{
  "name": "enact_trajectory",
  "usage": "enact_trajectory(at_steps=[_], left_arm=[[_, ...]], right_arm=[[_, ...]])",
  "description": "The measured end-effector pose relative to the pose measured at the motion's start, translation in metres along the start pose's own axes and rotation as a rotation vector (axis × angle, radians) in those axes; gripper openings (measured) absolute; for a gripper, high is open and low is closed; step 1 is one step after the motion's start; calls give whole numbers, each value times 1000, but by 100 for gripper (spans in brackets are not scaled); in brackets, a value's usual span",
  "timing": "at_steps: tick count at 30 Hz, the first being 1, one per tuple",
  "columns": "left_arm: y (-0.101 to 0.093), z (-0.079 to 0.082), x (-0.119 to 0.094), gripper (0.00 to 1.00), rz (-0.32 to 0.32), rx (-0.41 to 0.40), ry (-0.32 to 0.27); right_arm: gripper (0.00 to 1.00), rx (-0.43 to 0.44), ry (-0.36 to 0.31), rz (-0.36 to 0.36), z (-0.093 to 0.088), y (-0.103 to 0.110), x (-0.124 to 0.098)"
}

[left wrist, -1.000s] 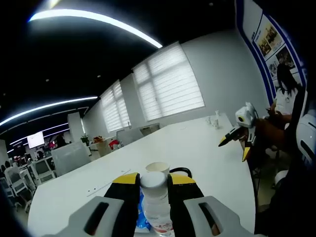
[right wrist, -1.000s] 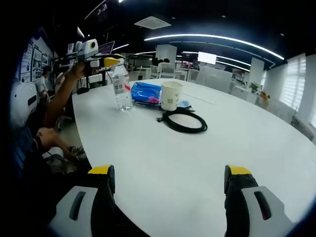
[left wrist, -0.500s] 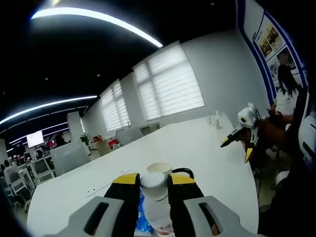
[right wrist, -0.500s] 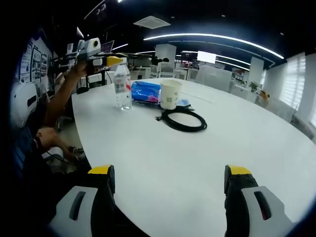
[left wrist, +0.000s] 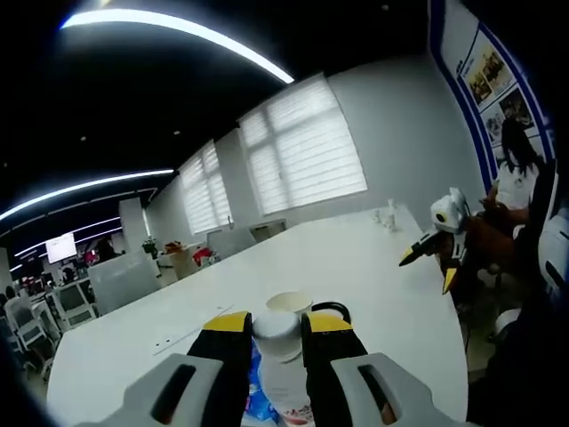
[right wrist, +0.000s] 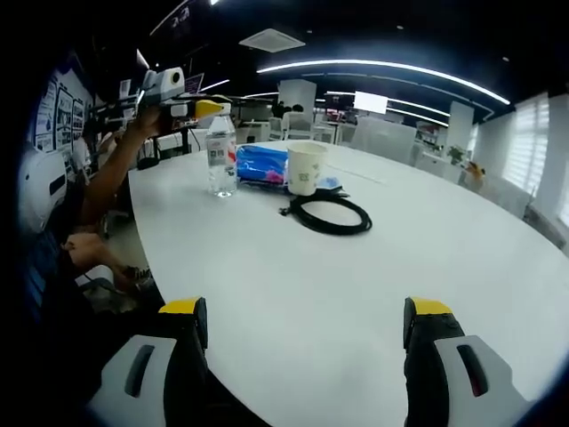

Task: Arrange the tabletop items into an orderly group along one side of the table until the central work area is clear of visible clutter.

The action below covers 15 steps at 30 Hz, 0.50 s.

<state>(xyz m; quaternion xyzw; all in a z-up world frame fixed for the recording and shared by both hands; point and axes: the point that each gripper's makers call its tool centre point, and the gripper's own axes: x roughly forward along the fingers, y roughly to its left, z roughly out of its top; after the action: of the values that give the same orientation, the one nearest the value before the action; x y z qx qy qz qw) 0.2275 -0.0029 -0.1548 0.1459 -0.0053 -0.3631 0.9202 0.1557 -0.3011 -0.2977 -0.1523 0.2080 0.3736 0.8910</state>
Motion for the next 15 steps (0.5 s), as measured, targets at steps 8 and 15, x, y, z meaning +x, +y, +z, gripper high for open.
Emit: enact_trajectory(at_steps=[8, 15], left_arm=[[2, -1, 3, 19, -5, -16, -10], [1, -1, 2, 19, -9, -33, -24]], right_arm=[[88, 5, 2, -2, -1, -1, -1], [93, 46, -2, -11, 1, -4, 1]])
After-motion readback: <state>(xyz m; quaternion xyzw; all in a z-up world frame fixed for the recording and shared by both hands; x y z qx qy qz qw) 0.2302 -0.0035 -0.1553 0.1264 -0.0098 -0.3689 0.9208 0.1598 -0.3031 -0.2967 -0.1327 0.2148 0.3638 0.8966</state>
